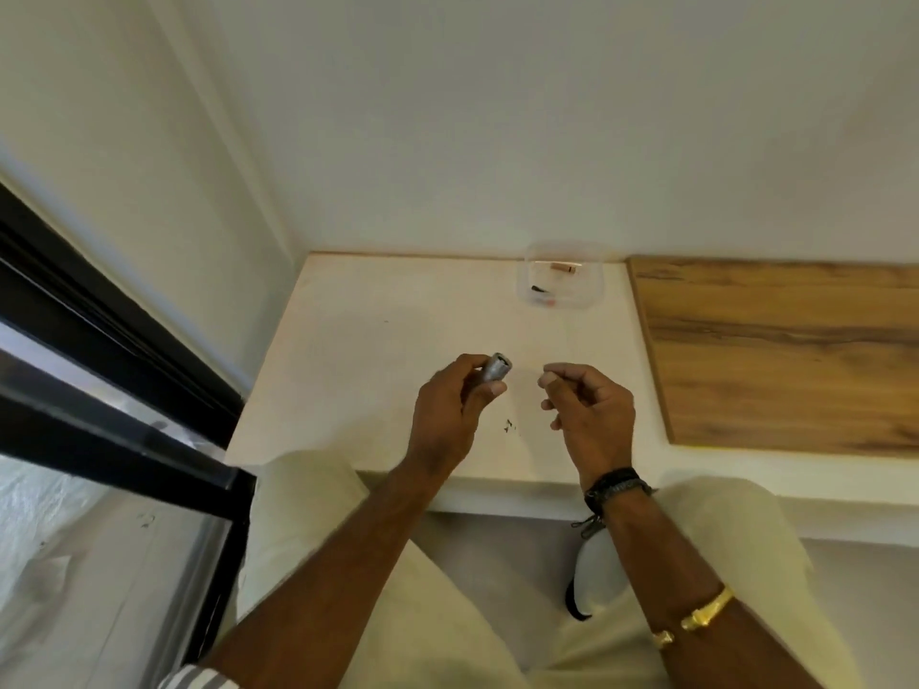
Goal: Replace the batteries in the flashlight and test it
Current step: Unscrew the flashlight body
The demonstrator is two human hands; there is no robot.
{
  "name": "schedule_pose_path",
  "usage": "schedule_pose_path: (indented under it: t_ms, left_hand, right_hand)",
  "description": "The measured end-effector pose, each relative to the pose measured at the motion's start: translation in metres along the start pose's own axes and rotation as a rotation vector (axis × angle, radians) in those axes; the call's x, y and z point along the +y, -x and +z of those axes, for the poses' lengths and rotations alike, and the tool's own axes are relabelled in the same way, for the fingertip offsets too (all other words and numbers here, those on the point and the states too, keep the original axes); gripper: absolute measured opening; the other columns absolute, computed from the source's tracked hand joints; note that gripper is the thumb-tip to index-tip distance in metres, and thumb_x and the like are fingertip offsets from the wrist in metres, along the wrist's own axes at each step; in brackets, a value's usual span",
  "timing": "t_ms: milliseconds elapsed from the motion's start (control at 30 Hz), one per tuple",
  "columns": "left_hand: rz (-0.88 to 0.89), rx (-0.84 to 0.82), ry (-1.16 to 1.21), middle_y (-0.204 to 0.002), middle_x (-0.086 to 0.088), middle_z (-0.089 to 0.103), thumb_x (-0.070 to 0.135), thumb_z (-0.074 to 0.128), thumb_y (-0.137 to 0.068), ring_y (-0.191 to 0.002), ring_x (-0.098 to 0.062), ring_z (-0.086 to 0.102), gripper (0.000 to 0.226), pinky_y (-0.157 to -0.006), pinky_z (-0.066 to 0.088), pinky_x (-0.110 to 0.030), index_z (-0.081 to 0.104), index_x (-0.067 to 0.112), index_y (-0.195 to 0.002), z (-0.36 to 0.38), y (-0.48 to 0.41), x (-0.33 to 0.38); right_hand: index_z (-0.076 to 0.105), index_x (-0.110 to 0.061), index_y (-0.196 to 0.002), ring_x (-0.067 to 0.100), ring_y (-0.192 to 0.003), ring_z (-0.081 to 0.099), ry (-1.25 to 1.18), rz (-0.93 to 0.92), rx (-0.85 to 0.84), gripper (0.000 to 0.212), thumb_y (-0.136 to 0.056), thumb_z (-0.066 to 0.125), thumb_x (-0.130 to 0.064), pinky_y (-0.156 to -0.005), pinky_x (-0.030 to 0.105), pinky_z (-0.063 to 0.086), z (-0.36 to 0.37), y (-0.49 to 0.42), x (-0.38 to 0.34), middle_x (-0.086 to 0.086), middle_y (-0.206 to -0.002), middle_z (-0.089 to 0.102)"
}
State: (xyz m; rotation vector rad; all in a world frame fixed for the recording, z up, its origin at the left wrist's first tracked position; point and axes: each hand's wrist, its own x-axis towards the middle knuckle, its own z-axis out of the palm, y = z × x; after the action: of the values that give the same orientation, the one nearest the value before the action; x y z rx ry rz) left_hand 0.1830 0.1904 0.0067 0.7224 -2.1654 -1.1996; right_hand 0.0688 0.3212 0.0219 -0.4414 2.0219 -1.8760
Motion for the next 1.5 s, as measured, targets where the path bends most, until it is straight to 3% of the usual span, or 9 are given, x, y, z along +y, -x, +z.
schedule_pose_path:
  t_ms: [67, 267, 467, 700, 1000, 1133, 1267, 1367, 1500]
  left_hand:
    - [0.0, -0.046, -0.096, -0.099, 0.009, 0.068, 0.048, 0.063, -0.091, -0.085, -0.01, 0.061, 0.034, -0.072, 0.054, -0.033, 0.062, 0.023, -0.115, 0.001, 0.003, -0.001]
    - [0.083, -0.166, -0.382, -0.102, 0.003, 0.069, 0.049, 0.07, -0.085, -0.087, -0.01, 0.051, 0.04, -0.072, 0.039, -0.02, 0.064, 0.02, -0.112, 0.005, 0.014, -0.004]
    - [0.115, -0.194, -0.415, -0.101, 0.001, 0.068, 0.041, 0.076, -0.081, -0.089, -0.011, 0.048, 0.038, -0.073, 0.043, -0.027, 0.064, 0.017, -0.109, 0.009, 0.016, -0.001]
    - [0.161, -0.125, -0.397, -0.1, -0.002, 0.073, 0.031, 0.076, -0.085, -0.09, -0.018, 0.057, 0.03, -0.077, 0.042, -0.025, 0.069, 0.016, -0.11, 0.01, 0.016, -0.002]
    - [0.118, -0.177, -0.351, -0.087, 0.002, 0.074, 0.032, 0.06, -0.096, -0.075, -0.011, 0.053, 0.018, -0.071, 0.046, -0.028, 0.071, 0.019, -0.103, 0.012, 0.01, -0.005]
    - [0.092, -0.163, -0.359, -0.096, -0.001, 0.075, 0.029, 0.063, -0.095, -0.082, -0.01, 0.053, 0.02, -0.074, 0.037, -0.019, 0.07, 0.018, -0.11, 0.01, 0.007, -0.008]
    - [0.104, -0.183, -0.363, -0.1, -0.002, 0.074, 0.029, 0.063, -0.095, -0.086, -0.014, 0.055, 0.021, -0.079, 0.038, -0.023, 0.07, 0.018, -0.112, 0.01, 0.011, -0.009]
    - [0.131, -0.201, -0.367, -0.099, -0.002, 0.074, 0.029, 0.062, -0.096, -0.087, -0.015, 0.056, 0.022, -0.079, 0.039, -0.024, 0.07, 0.017, -0.112, 0.01, 0.013, -0.011]
    - [0.112, -0.196, -0.358, -0.101, -0.002, 0.074, 0.031, 0.062, -0.096, -0.086, -0.011, 0.052, 0.024, -0.079, 0.041, -0.025, 0.07, 0.017, -0.113, 0.01, 0.011, -0.012]
  right_hand:
    - [0.077, -0.019, -0.101, 0.017, -0.069, 0.071, 0.093, -0.045, -0.06, 0.01, -0.093, 0.072, -0.02, -0.053, 0.024, 0.054, 0.002, 0.003, 0.0, -0.001, -0.085, 0.077]
    - [0.075, -0.023, -0.094, 0.014, -0.07, 0.067, 0.305, -0.072, -0.163, 0.025, -0.095, 0.064, -0.046, -0.067, 0.027, 0.055, 0.002, 0.007, 0.004, -0.008, -0.076, 0.072]
    - [0.074, -0.019, -0.089, -0.001, -0.057, 0.063, 0.446, -0.095, -0.229, 0.029, -0.097, 0.062, -0.044, -0.059, 0.01, 0.045, -0.005, 0.003, 0.008, -0.011, -0.069, 0.068]
    - [0.073, -0.009, -0.098, 0.025, -0.071, 0.068, 0.508, -0.112, -0.189, 0.031, -0.101, 0.059, -0.037, -0.073, 0.049, 0.06, -0.002, 0.003, 0.007, 0.005, -0.078, 0.071]
    - [0.068, -0.01, -0.111, 0.024, -0.086, 0.068, 0.412, -0.173, -0.225, 0.014, -0.098, 0.063, -0.011, -0.079, 0.047, 0.061, 0.002, 0.004, 0.008, 0.002, -0.097, 0.07]
    - [0.064, -0.021, -0.12, 0.018, -0.091, 0.072, 0.342, -0.07, -0.218, 0.027, -0.097, 0.066, -0.034, -0.077, 0.036, 0.061, 0.002, 0.001, 0.01, -0.001, -0.102, 0.073]
    - [0.069, -0.021, -0.096, 0.019, -0.078, 0.071, 0.483, -0.063, -0.2, 0.03, -0.097, 0.06, -0.05, -0.074, 0.033, 0.058, -0.002, -0.003, 0.013, -0.003, -0.084, 0.073]
    - [0.072, -0.016, -0.098, 0.01, -0.07, 0.068, 0.509, -0.094, -0.272, 0.027, -0.097, 0.063, -0.041, -0.068, 0.029, 0.055, -0.008, -0.004, 0.014, -0.008, -0.077, 0.071]
    - [0.071, -0.012, -0.112, 0.011, -0.086, 0.067, 0.461, -0.171, -0.337, 0.017, -0.095, 0.069, -0.015, -0.078, 0.039, 0.061, -0.012, -0.005, 0.015, -0.006, -0.095, 0.071]
